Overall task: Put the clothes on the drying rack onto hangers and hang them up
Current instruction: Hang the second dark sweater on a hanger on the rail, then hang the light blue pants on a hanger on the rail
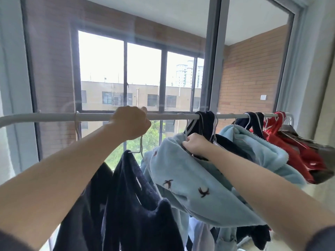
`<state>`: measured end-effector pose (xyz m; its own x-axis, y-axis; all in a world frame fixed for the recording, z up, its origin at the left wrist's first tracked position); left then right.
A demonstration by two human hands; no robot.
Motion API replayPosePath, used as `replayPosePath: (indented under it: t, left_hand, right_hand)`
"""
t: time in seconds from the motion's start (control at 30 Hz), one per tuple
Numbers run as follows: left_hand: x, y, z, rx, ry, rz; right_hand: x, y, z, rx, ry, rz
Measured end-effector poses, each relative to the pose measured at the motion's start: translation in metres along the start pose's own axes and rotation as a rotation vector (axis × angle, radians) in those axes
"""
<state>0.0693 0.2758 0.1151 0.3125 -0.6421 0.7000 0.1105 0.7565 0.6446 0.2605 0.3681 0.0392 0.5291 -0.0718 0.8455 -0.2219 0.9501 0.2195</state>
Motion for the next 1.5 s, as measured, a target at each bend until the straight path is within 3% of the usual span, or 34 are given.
replayPosePath:
  t: [0.13,0.33,0.8,0.93,1.2,1.37,1.5]
  left_hand:
    - [-0.003,-0.005,0.006,-0.023,0.072,-0.062]
    - [-0.002,-0.004,0.000,-0.038,-0.011,-0.088]
    - [-0.003,-0.015,-0.007,0.085,-0.118,0.020]
    - [0.013,-0.059,-0.090,-0.130,-0.219,-0.040]
    - [0.025,-0.077,-0.267,-0.429,-0.628,0.190]
    - [0.033,-0.074,-0.308,-0.422,-0.726,0.066]
    - [0.043,-0.093,-0.317,-0.397,-0.679,0.096]
  right_hand:
    - [0.000,0.008,0.012,0.032,-0.069,-0.056]
    - [0.034,0.005,0.022,0.024,-0.079,-0.096]
    - [0.076,-0.115,-0.083,0.077,0.075,-0.101]
    - [0.095,-0.137,-0.122,0.092,0.135,-0.074]
    - [0.132,-0.169,-0.185,0.212,0.175,-0.023]
    - [0.144,-0.167,-0.236,0.207,0.212,0.002]
    - [0.144,-0.161,-0.265,0.158,0.201,0.018]
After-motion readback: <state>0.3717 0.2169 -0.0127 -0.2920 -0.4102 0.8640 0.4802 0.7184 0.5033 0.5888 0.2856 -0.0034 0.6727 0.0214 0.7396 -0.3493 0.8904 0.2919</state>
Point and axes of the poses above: each hand's wrist, its own y-axis towards the middle knuckle, its own x-axis out of the back of the hand, z = x × y, the point moved 5 cm from there along y, towards the middle knuckle, and after that the axes turned 1 degree about y, right-handed, at the moved point
